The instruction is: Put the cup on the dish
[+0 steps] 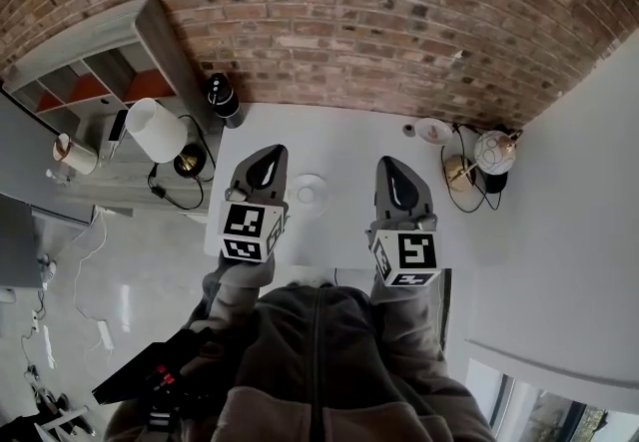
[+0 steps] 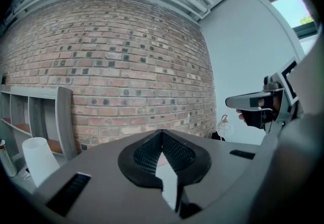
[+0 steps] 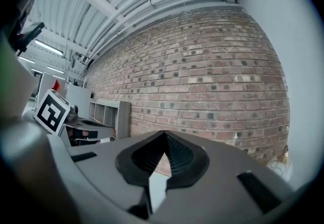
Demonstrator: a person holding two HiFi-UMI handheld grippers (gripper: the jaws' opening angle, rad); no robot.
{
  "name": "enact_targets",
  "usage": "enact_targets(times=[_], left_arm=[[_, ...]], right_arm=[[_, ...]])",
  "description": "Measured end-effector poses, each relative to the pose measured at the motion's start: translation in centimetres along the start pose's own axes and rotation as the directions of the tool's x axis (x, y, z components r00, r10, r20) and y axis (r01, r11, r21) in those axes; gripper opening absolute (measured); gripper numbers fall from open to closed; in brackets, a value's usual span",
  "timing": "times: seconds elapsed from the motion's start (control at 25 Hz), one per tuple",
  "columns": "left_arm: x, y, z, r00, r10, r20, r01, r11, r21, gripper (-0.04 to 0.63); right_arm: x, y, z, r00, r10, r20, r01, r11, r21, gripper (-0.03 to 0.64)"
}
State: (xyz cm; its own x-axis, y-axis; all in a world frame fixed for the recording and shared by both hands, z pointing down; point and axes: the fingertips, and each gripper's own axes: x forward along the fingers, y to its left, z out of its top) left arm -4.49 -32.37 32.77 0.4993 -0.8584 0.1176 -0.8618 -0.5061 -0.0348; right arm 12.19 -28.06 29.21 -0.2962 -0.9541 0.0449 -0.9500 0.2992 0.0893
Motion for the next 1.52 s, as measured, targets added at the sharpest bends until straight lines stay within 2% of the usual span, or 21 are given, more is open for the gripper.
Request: enact_targets(times=[0.2, 0.52, 1.12, 1.52], left_arm=[[-0.4, 0.2, 3.1, 0.998, -0.005, 0.07, 0.005, 1.0, 0.0, 0.005], [-0.3, 0.6, 5.1, 0.994, -0.006, 0.106, 0.005, 1.0, 0.008, 0.005], [-1.9, 2.6, 5.5, 0.992, 0.01, 0.124, -0.011, 1.0, 0.005, 0.005], [-3.1, 4.6, 4.4, 0.992, 0.033, 0.118, -0.032, 0.999, -0.009, 0.005]], right_arm=[[0.1, 0.0, 2.2, 0.999, -0.004, 0.053, 0.005, 1.0, -0.025, 0.0], [0.5, 0.3, 4.0, 0.997, 0.002, 0.075, 0.003, 0.998, -0.059, 0.0], [0.8, 3.0, 6.5, 0.989, 0.022, 0.149, -0.011, 0.997, -0.075, 0.0], [1.7, 5.5, 6.0, 0.989, 0.052, 0.137, -0.041, 0.996, -0.083, 0.0]])
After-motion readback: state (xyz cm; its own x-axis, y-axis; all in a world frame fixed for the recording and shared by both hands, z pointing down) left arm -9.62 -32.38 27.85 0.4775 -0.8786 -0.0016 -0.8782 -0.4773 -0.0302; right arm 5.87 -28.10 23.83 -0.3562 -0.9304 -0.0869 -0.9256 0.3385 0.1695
